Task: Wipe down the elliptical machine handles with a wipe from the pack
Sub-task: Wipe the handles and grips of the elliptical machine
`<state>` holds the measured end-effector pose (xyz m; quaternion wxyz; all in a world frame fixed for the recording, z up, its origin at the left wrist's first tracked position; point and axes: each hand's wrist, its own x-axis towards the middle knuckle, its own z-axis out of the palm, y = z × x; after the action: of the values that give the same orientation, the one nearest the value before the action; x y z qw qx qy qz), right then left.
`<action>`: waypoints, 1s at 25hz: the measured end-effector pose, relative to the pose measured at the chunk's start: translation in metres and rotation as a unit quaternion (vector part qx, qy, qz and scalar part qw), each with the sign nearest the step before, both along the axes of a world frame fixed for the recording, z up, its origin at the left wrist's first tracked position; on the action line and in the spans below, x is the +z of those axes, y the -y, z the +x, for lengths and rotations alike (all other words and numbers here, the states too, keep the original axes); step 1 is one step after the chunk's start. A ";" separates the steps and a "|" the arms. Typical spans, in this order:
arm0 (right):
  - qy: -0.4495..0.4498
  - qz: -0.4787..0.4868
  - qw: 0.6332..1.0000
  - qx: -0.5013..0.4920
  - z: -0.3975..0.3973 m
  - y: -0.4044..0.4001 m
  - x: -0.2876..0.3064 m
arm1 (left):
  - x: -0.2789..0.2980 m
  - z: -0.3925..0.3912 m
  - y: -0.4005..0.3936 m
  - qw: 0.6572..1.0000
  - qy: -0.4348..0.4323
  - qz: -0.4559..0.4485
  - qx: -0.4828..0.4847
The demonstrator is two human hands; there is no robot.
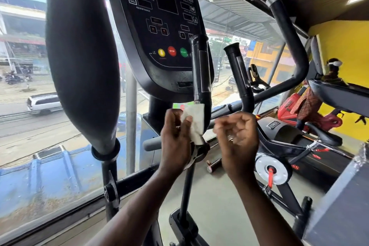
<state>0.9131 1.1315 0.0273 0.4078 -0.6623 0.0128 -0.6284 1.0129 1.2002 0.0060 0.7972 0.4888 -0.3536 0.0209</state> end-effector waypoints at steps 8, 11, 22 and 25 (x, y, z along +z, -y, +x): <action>-0.234 0.149 0.953 0.120 0.048 0.011 0.023 | 0.009 -0.026 0.015 0.982 0.117 0.077 0.124; -0.229 0.176 0.947 0.140 0.048 0.013 0.015 | -0.024 -0.009 0.012 0.967 0.158 0.108 0.165; -0.102 0.270 0.942 0.168 0.066 -0.004 -0.001 | -0.041 -0.009 0.005 0.973 0.164 0.090 0.133; -0.080 0.229 0.963 0.117 0.072 -0.004 -0.008 | -0.064 0.025 0.003 0.973 0.125 0.119 0.153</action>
<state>0.9850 1.1352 0.0192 0.6169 -0.5964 0.1110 -0.5014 1.0375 1.1969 -0.0584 0.6702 0.6219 -0.3715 0.1614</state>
